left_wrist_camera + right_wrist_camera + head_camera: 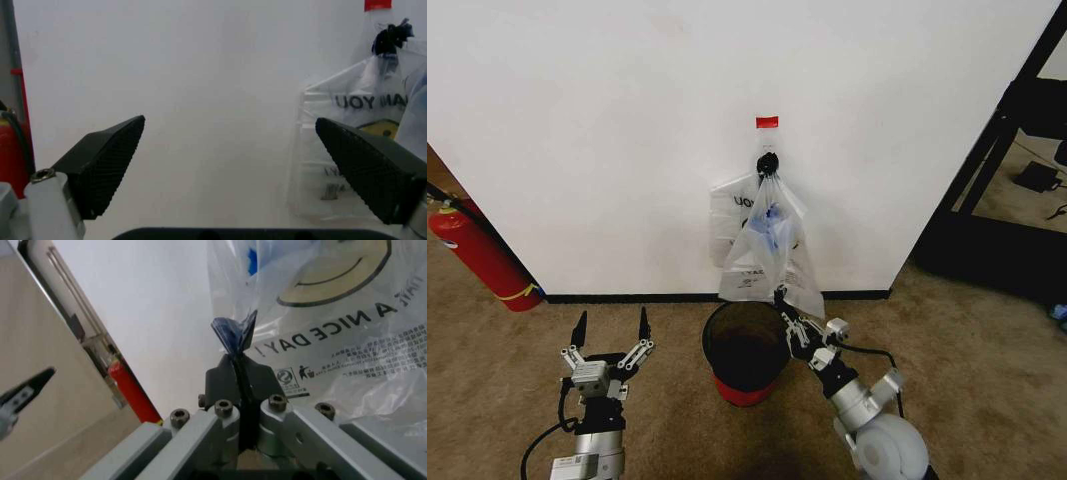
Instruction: Pick up the garbage bag from the wall and place it over the trash bin.
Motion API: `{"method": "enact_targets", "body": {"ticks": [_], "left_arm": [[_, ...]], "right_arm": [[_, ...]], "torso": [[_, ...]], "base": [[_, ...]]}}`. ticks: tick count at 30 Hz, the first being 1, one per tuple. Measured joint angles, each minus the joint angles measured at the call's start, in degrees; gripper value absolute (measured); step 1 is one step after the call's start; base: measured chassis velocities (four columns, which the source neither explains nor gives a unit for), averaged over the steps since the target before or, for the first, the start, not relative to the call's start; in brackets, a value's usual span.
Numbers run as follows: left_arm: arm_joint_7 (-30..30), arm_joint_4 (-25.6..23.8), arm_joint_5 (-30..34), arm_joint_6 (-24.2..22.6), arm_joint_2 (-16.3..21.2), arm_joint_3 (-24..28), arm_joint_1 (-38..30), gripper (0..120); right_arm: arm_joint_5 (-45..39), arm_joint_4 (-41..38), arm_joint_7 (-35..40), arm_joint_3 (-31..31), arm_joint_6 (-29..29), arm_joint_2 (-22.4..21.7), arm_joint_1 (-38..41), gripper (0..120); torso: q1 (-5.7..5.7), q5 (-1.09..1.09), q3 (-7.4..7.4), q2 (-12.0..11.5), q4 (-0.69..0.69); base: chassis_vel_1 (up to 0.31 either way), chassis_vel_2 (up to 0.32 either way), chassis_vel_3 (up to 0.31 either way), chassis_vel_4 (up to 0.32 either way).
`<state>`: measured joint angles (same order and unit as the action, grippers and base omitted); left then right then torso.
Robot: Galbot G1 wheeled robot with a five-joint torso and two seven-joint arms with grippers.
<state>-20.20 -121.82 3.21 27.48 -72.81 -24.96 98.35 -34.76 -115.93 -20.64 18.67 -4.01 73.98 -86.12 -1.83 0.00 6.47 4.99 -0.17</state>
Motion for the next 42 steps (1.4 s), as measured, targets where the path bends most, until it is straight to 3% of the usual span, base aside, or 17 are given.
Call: {"method": "enact_targets", "body": {"ticks": [22, 42], "left_arm": [[0.1, 1.1, 2.0, -0.3, 1.3, 1.1, -2.4, 100], [0.1, 1.4, 2.4, -0.9, 1.7, 1.5, -3.1, 100]], "right_arm": [[11.8, -2.4, -0.6, -0.7, -5.2, 0.7, -10.4, 0], [14.3, 0.4, 0.6, -1.2, -6.9, 0.0, -8.6, 0]], "torso": [[-0.01, -0.01, 0.00, 0.0, 0.00], [0.00, -0.01, 0.00, 0.0, 0.00]], "base": [[0.000, 0.000, 0.000, 0.000], [0.000, 0.000, 0.000, 0.000]]}}
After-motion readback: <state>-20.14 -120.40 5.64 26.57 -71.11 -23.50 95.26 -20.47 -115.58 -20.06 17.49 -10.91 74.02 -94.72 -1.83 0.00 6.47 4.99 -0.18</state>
